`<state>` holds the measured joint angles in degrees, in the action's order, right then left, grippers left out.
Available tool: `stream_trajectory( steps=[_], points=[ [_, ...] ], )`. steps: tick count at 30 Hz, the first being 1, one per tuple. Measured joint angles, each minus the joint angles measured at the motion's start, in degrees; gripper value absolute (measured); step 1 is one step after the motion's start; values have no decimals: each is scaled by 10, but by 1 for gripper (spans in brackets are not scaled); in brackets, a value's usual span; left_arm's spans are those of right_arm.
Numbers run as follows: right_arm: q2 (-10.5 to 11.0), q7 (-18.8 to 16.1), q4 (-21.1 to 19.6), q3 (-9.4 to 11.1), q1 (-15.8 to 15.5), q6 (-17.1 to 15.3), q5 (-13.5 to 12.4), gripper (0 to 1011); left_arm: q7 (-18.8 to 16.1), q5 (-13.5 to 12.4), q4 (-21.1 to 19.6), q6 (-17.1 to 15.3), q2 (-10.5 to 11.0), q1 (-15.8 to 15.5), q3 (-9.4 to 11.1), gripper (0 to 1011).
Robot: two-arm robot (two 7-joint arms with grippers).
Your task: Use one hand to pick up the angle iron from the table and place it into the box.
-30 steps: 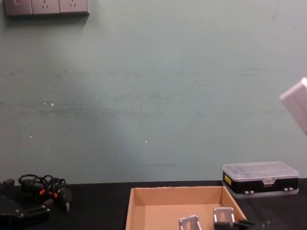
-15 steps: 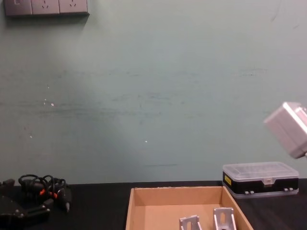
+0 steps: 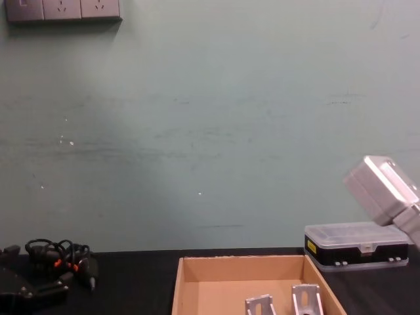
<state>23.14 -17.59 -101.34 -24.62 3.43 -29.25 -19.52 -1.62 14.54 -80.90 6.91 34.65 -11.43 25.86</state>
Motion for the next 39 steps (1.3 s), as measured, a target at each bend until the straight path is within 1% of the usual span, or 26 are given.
stream_trajectory(
  steps=[14,23,30,39],
  points=[
    [-27,3,38,-15,29,3,11,1003,0,0,0,0,0,0,0,1000],
    [-42,8,61,-16,37,8,16,1003,0,0,0,0,0,0,0,1000],
    [-48,8,69,-18,39,9,21,1003,0,0,0,0,0,0,0,1000],
    [-49,6,70,-20,41,4,29,1003,0,0,0,0,0,0,0,1000]
  ],
)
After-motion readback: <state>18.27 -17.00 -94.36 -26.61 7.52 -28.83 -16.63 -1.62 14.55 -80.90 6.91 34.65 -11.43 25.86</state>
